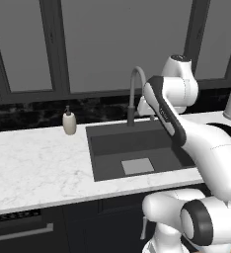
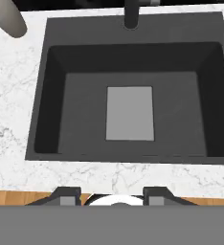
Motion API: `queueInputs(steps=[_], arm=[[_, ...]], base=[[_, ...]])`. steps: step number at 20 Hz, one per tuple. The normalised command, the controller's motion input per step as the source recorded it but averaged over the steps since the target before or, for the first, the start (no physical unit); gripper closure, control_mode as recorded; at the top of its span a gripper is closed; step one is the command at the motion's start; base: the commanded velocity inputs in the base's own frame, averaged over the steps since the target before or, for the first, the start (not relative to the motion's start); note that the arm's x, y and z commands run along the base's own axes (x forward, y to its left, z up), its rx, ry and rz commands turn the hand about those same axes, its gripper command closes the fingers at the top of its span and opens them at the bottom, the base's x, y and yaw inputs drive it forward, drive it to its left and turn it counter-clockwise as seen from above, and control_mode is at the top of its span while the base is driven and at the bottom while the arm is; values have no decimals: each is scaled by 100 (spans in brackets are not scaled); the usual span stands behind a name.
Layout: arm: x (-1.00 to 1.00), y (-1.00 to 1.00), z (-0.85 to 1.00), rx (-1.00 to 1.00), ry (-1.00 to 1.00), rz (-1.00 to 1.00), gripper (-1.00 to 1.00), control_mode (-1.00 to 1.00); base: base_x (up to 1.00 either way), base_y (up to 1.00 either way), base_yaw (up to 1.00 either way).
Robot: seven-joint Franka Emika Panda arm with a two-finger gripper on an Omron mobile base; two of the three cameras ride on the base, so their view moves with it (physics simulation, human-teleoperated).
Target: Pick the pan and sponge and place them into the sink. Then turn on the water.
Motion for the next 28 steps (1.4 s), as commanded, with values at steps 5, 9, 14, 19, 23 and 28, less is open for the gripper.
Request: queueInputs(steps=[5, 9, 14, 19, 23, 28], arm=[[-36, -4, -3, 0, 2, 0, -100, -100], [-59, 0, 0, 0, 0, 1, -100, -100], [-55, 0, 0, 0, 0, -5, -100, -100], [-48, -23, 2, 1, 0, -15, -100, -100], [-64, -39, 9, 2, 0, -14, -100, -100], [-43, -53, 0, 0, 0, -21, -100, -100]], base=[[0, 0, 0], [0, 0, 0], [0, 0, 0], [0, 0, 0], [0, 0, 0], [0, 0, 0]])
